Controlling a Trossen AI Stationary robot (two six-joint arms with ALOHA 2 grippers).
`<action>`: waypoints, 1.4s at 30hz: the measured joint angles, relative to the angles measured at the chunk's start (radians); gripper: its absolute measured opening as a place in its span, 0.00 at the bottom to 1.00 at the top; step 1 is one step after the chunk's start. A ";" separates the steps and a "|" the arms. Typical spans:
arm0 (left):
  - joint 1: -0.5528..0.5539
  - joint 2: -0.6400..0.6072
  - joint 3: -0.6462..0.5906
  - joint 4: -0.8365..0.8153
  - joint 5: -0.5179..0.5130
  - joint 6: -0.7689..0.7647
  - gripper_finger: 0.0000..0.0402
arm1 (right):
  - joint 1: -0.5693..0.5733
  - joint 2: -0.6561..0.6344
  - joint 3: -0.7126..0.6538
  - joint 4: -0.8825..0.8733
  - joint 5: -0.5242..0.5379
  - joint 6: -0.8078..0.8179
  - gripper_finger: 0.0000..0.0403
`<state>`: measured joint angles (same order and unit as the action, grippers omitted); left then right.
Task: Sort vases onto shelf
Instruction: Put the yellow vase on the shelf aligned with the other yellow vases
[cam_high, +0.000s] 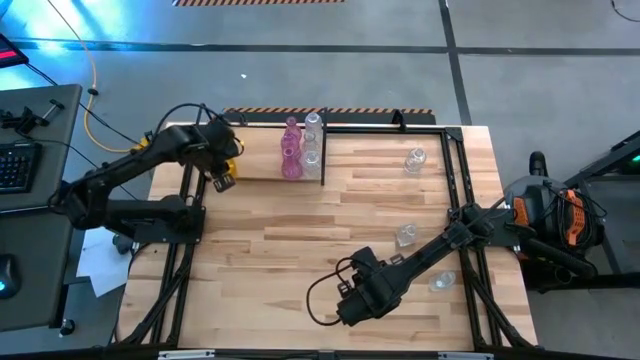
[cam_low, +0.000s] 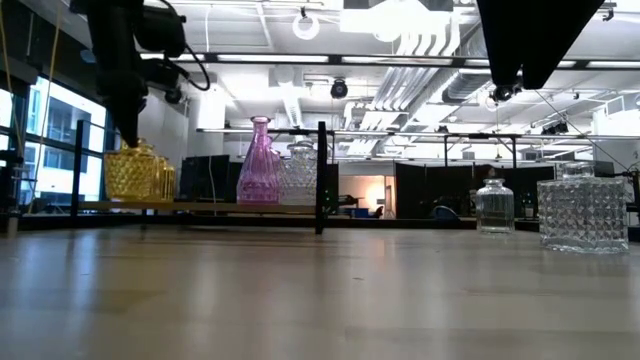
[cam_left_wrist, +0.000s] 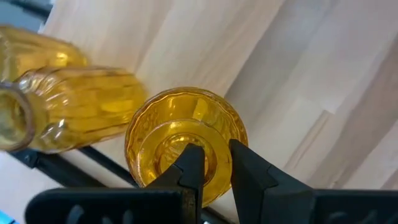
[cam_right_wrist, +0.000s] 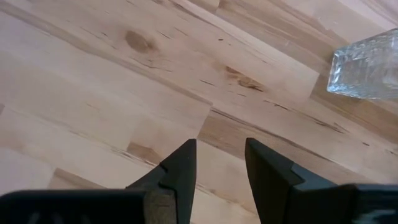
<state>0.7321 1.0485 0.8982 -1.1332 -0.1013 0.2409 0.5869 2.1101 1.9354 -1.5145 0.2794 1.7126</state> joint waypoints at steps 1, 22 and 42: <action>0.014 0.000 0.000 0.000 0.000 0.006 0.11 | 0.000 0.000 0.000 0.002 0.000 0.000 0.29; 0.178 0.000 0.001 0.001 0.013 0.034 0.16 | 0.000 0.000 0.000 -0.002 0.000 0.000 0.29; 0.178 0.000 0.002 0.002 -0.017 0.042 0.26 | -0.005 0.000 0.000 0.003 0.001 0.000 0.29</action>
<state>0.9104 1.0485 0.9005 -1.1313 -0.1181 0.2829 0.5819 2.1101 1.9354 -1.5116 0.2806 1.7130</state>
